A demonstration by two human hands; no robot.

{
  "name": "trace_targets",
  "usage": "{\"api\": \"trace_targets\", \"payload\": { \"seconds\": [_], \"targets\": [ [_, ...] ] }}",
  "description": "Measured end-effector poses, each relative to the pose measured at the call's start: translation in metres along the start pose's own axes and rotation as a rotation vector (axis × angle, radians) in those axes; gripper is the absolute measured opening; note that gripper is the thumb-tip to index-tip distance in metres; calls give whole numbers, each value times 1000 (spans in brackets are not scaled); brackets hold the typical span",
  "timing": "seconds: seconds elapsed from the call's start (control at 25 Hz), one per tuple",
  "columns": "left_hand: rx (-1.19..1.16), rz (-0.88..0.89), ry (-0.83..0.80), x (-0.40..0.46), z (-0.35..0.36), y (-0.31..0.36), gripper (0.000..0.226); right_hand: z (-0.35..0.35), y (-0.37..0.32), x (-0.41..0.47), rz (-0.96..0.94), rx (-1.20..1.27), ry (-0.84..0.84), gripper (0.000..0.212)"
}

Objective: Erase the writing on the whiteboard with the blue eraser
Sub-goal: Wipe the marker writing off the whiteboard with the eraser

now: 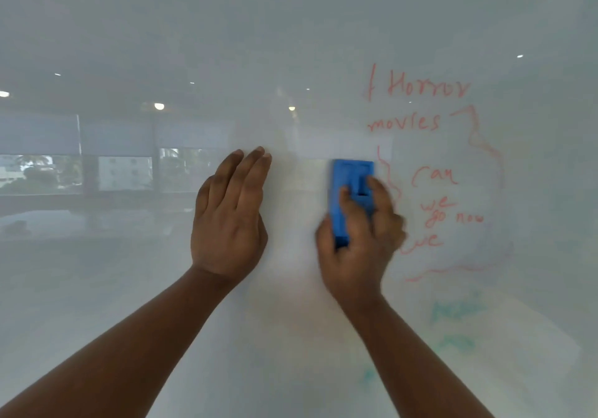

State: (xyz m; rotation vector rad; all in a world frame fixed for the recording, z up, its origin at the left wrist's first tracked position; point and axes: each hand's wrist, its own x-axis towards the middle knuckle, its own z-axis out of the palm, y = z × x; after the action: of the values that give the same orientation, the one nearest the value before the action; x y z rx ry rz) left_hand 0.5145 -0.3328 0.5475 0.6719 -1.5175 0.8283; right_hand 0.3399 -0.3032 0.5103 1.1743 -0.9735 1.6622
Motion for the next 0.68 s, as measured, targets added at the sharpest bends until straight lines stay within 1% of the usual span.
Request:
{"api": "trace_targets", "payload": {
  "seconds": [0.08, 0.12, 0.16, 0.2, 0.28, 0.32, 0.36, 0.4, 0.48, 0.52, 0.56, 0.6, 0.68],
  "targets": [
    [-13, -29, -17, -2, -1, -2, 67, 1, -21, -21, -219, 54, -160, 43],
    [-17, -41, -26, -3, -2, -3, 66, -4, -14, -26, -302, 69, -221, 46],
    [-18, -41, -30, -2, -3, -3, 67, -11, 3, -19, -322, 84, -240, 47],
    [-14, -37, -36, -2, -2, -2, 68, -16, 22, -7, -268, 101, -209, 48],
    [3, -35, -45, -1, -2, -1, 74, -18, 48, 33, -27, 157, -61, 44],
    [10, -39, -53, 0, -2, -1, 77, -12, 47, 52, 63, 189, -8, 44],
    [8, -44, -60, 1, -2, 1, 77, -5, 38, 64, 71, 188, -1, 44],
    [0, -46, -63, 2, -2, 1, 76, 3, 23, 63, 0, 166, -48, 45],
    [-29, -38, -60, 10, -4, 2, 71, 5, 7, 48, -295, 160, -190, 43],
    [-44, -27, -72, 18, -4, 1, 69, 1, 15, 46, -396, 165, -234, 39],
    [-55, -14, -81, 28, -5, 0, 67, -5, 28, 55, -425, 168, -235, 36],
    [-61, -7, -87, 38, -4, 0, 65, -9, 41, 67, -367, 168, -180, 35],
    [-65, -16, -85, 56, 2, 1, 64, -6, 51, 98, -73, 174, -15, 36]
  ]
}}
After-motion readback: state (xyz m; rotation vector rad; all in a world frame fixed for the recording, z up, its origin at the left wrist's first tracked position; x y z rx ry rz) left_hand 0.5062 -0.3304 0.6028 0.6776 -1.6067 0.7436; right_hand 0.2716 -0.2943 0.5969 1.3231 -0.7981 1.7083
